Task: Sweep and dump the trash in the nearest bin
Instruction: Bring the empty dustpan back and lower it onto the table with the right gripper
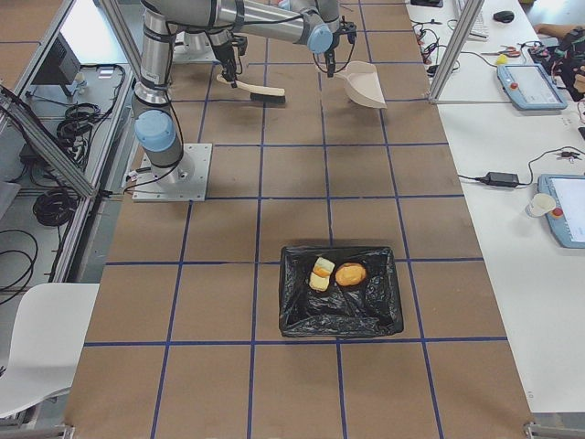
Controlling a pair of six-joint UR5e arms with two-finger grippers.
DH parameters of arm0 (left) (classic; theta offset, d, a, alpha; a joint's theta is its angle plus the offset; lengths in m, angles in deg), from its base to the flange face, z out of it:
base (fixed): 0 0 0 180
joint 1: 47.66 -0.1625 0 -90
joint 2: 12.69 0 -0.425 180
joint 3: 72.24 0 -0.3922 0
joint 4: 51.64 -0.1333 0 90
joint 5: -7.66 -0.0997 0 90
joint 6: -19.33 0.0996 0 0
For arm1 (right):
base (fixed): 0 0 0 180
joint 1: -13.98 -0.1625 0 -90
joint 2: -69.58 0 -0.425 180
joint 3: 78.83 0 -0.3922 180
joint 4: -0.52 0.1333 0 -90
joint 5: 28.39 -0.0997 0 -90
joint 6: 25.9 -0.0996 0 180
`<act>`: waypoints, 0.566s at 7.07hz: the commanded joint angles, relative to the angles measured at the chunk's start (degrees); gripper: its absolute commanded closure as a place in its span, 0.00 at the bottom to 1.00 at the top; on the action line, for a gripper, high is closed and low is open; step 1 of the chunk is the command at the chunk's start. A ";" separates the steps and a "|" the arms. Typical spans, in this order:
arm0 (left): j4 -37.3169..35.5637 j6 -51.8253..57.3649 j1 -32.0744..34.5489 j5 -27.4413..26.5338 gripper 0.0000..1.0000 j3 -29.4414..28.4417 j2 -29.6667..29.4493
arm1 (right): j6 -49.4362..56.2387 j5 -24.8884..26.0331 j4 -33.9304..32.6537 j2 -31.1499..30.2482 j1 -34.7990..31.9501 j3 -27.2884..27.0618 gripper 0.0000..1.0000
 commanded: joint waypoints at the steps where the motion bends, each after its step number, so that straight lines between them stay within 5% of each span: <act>1: -0.32 0.08 0.00 -0.17 0.61 -0.46 -0.65 | 0.07 0.67 -0.67 1.43 -0.43 -0.08 0.96; 2: -0.41 0.34 0.00 -0.17 0.13 -0.47 -0.39 | 0.25 0.77 -0.49 1.61 -0.34 -0.16 0.96; 3: -0.67 0.35 0.00 0.09 0.00 -0.47 0.05 | 0.16 0.77 -0.40 1.70 -0.43 -0.16 0.94; 4: -0.67 0.43 0.00 0.44 0.00 -0.47 0.05 | 0.16 0.68 -0.32 1.70 -0.43 -0.25 0.93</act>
